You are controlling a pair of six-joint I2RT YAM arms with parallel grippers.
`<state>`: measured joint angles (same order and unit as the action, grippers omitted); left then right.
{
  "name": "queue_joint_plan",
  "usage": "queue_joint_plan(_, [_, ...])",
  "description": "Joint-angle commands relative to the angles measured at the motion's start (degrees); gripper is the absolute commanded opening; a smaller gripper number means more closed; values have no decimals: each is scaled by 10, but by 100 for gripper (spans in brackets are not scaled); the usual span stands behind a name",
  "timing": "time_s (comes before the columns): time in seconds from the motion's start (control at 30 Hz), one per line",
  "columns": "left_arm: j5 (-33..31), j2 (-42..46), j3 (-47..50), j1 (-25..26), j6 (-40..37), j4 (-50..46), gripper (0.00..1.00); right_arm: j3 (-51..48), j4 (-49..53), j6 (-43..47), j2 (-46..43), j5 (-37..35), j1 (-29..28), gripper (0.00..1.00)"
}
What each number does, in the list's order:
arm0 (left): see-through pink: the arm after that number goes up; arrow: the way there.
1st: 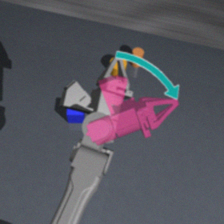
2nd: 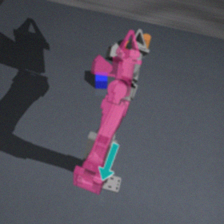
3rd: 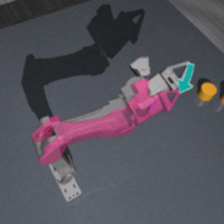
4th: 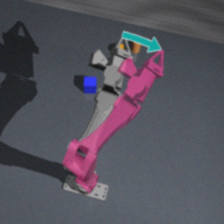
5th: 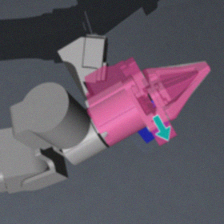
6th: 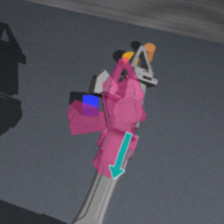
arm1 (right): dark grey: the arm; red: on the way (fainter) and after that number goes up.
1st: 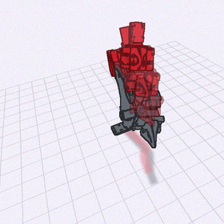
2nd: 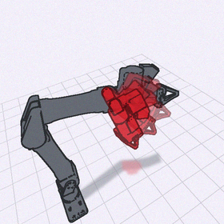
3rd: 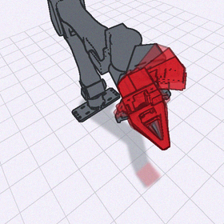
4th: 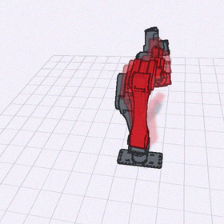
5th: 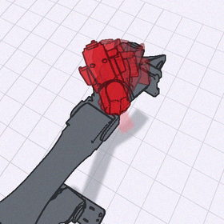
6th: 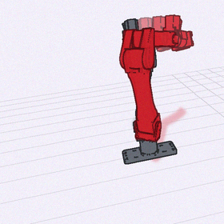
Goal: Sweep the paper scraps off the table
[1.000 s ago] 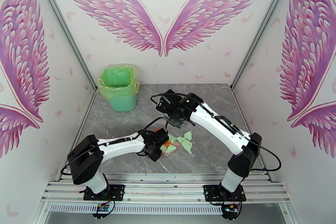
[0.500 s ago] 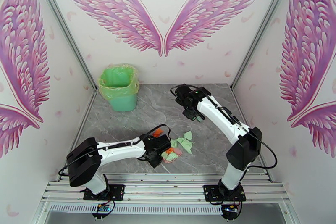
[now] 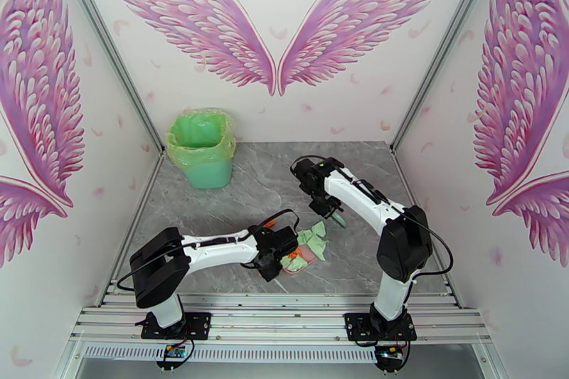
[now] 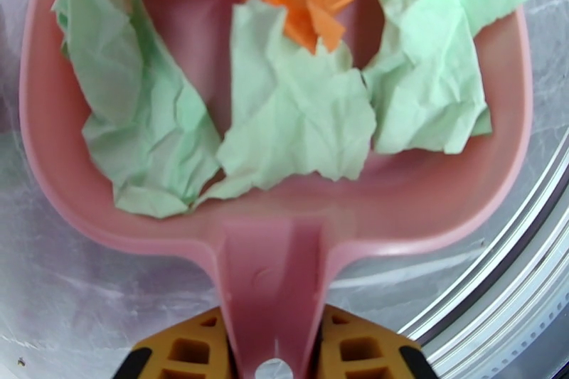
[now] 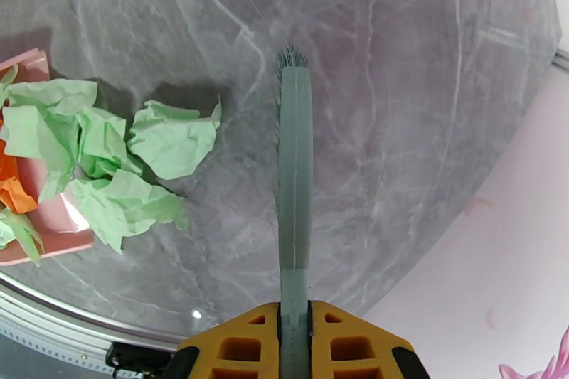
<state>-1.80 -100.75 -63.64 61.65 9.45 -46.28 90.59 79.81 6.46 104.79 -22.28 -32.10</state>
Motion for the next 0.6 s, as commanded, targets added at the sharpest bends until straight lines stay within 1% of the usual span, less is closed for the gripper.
queue_joint_plan(0.0, [3, -23, -17, 3, -13, 12, 0, -20, 8, -37, -18, 16, -21, 0])
queue_joint_plan(0.3, [3, -42, -40, 3, -18, 16, 0, -41, 11, -99, -18, 56, -82, 0])
queue_joint_plan(0.57, [9, -53, -45, 4, -20, 25, 0, -15, 1, -118, -35, 93, -110, 0])
